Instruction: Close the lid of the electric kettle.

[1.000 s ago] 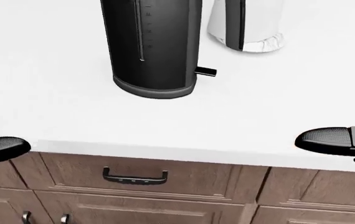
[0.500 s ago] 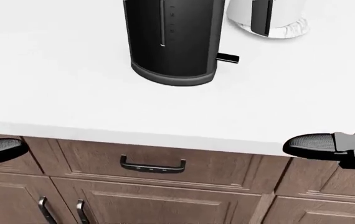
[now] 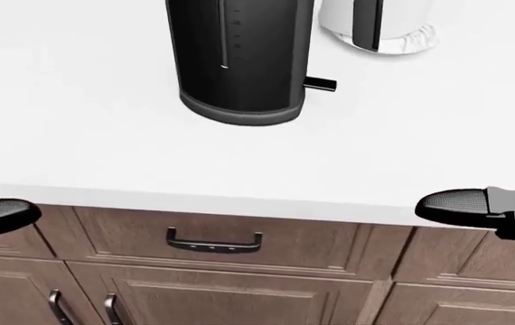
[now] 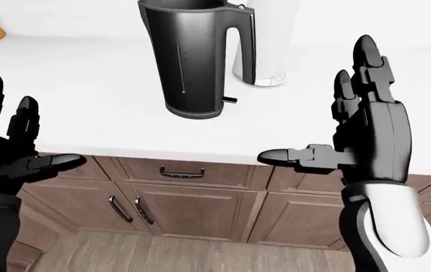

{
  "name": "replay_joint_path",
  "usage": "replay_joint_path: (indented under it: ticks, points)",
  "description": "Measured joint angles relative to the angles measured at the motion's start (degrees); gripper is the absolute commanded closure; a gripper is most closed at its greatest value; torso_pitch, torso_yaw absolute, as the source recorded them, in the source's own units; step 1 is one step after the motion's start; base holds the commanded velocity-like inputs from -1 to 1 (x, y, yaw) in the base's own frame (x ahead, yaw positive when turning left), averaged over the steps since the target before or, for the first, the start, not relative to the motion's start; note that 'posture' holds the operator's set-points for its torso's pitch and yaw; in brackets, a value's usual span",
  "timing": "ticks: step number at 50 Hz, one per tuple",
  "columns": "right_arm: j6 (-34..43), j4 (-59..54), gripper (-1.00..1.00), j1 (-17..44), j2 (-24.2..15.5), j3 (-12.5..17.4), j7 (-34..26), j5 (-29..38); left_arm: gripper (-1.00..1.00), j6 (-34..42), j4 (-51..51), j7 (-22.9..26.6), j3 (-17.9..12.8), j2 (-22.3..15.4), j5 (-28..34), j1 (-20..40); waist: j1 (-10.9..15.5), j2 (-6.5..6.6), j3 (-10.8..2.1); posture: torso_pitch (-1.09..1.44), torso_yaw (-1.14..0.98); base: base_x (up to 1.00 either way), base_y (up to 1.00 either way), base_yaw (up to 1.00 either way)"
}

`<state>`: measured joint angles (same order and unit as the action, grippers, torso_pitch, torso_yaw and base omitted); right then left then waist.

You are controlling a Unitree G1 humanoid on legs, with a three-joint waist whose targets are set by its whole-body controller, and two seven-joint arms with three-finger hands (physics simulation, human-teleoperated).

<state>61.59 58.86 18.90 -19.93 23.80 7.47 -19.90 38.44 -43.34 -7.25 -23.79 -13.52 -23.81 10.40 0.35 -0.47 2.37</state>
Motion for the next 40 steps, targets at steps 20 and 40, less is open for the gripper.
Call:
replay_joint_path:
  ticks: [20, 40]
  points:
    - [4.32, -23.05, -1.00, 21.91, -10.99, -4.96, -14.76, 16.08, -1.00, 2.02, -2.28, -0.74, -0.40, -0.39, -1.18, -0.17, -0.19, 0.44, 0.01, 0.00, 0.00, 0.00, 0.00, 0.00]
    - [-9.90, -52.84, -1.00, 42.84, -11.53, -15.67, -28.63, 30.41, -1.00, 1.78, -1.87, -0.03, 0.12, 0.12, -0.23, -0.01, -0.38, 1.07, 0.50, 0.00, 0.00, 0.00, 0.00, 0.00]
